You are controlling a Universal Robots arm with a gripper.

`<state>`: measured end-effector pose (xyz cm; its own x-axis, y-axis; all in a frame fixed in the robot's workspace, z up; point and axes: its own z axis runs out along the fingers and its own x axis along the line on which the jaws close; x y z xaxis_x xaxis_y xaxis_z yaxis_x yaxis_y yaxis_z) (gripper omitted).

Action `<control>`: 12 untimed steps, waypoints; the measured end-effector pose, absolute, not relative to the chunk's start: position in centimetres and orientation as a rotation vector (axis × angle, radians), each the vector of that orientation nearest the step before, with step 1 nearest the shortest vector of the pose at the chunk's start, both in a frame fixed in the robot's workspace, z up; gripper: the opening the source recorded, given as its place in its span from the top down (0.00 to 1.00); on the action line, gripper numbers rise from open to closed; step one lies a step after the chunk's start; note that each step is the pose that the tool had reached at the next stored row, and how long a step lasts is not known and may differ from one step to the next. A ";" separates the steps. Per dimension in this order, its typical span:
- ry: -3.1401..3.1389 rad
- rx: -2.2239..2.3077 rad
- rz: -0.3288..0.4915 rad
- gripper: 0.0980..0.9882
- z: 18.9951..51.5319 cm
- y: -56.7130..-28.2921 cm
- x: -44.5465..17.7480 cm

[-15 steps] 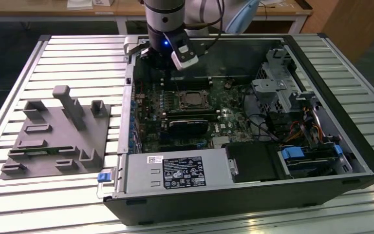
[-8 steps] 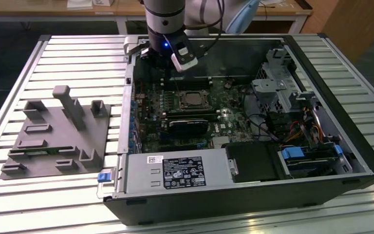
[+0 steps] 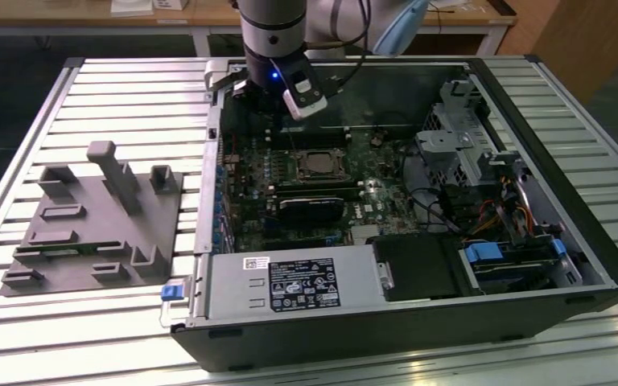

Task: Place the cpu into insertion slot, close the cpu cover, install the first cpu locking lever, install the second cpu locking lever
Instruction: 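Install the first cpu locking lever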

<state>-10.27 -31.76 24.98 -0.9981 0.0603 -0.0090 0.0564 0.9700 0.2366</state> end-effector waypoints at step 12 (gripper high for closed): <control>3.112 0.094 0.372 0.99 25.0 -31.8 -6.4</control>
